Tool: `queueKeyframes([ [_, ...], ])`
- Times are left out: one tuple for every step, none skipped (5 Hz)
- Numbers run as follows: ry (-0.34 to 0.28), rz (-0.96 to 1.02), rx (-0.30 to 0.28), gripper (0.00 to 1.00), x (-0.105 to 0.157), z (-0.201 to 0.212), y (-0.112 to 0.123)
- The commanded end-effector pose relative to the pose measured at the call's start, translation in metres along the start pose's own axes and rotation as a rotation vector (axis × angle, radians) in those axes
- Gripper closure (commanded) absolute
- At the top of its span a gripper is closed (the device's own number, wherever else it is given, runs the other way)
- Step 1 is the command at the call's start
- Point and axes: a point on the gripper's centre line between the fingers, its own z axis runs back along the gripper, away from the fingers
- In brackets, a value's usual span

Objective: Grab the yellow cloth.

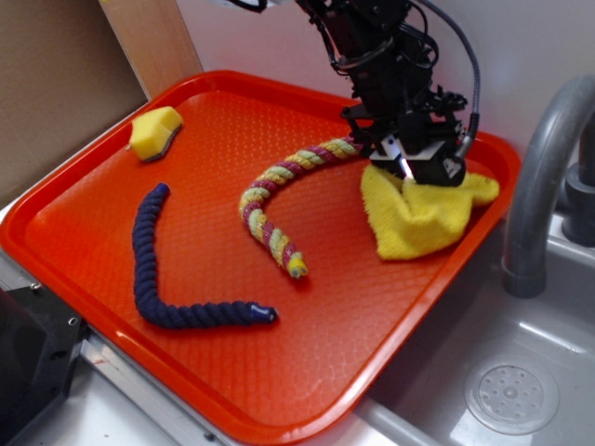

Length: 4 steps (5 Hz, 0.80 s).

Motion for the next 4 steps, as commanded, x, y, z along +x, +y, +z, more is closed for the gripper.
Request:
queueKeyframes([
  [-0.153, -0.2, 0.044, 0.0, 0.003, 0.079, -0.03],
  [-0.075, -0.285, 0.073, 0.0, 0.004, 0.065, -0.029],
  [0.025, -0.336, 0.073, 0.0, -0.003, 0.043, -0.027],
  [0.125, -0.438, 0.088, 0.0, -0.012, 0.022, -0.031],
])
